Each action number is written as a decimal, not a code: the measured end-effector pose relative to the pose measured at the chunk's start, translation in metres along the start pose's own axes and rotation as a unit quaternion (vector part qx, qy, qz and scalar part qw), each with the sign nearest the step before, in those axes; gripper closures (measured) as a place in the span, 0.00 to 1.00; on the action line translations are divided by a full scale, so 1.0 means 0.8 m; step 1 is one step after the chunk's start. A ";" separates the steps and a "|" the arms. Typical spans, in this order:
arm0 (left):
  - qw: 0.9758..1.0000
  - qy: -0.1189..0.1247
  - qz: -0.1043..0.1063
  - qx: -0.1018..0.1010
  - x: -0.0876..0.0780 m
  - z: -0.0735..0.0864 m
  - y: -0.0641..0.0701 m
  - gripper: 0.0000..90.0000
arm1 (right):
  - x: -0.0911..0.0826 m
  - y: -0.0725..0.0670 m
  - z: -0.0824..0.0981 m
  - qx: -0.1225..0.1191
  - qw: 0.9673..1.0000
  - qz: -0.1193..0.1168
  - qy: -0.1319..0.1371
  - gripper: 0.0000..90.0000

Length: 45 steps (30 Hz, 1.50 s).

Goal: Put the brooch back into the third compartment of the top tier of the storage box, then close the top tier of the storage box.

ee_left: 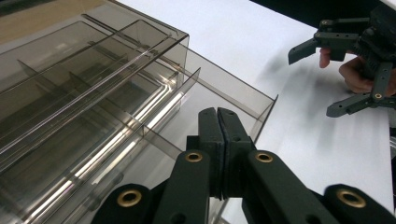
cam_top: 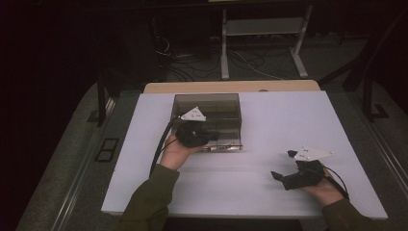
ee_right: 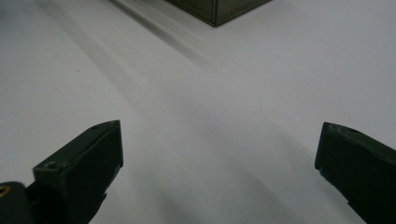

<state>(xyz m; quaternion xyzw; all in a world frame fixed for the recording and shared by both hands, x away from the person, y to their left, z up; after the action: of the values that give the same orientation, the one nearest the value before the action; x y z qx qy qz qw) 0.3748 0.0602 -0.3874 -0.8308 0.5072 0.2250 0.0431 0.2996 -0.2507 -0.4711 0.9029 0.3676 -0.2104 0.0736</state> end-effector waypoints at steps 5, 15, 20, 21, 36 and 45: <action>1.000 -0.002 -0.007 0.006 -0.012 0.003 0.001 0.99 | -0.001 -0.002 0.000 0.006 1.000 0.001 -0.003 0.01; 1.000 0.003 -0.027 0.000 -0.042 0.014 -0.006 0.99 | -0.001 0.000 0.000 0.000 1.000 0.002 0.002 0.01; 0.999 0.006 -0.034 -0.001 -0.058 0.026 -0.004 0.99 | -0.001 0.000 0.000 -0.002 1.000 0.000 0.003 0.01; 0.999 0.008 -0.037 -0.002 -0.062 0.028 -0.004 0.99 | -0.001 0.000 0.000 0.000 1.000 0.001 0.003 0.01; 0.999 -0.011 -0.039 -0.012 -0.069 0.064 0.002 0.99 | -0.001 0.000 -0.001 0.000 1.000 0.000 0.005 0.01; 0.999 -0.024 -0.048 -0.002 -0.063 0.068 0.000 0.99 | 0.000 0.000 0.000 -0.001 1.000 0.000 0.004 0.01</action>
<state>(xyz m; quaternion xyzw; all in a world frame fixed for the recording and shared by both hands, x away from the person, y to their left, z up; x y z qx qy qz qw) 0.3378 0.1180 -0.4153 -0.8485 0.4652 0.2438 0.0647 0.2999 -0.2508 -0.4709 0.9035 0.3681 -0.2067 0.0735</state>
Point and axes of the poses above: each handheld gripper's, and its own axes: x roughly forward along the jaws, z roughly out of its underside, y roughly to its right, the point moved 4 cm from there along x, roughly forward along the jaws, and after that the axes turned 10 degrees about y, right-handed, at the moved point
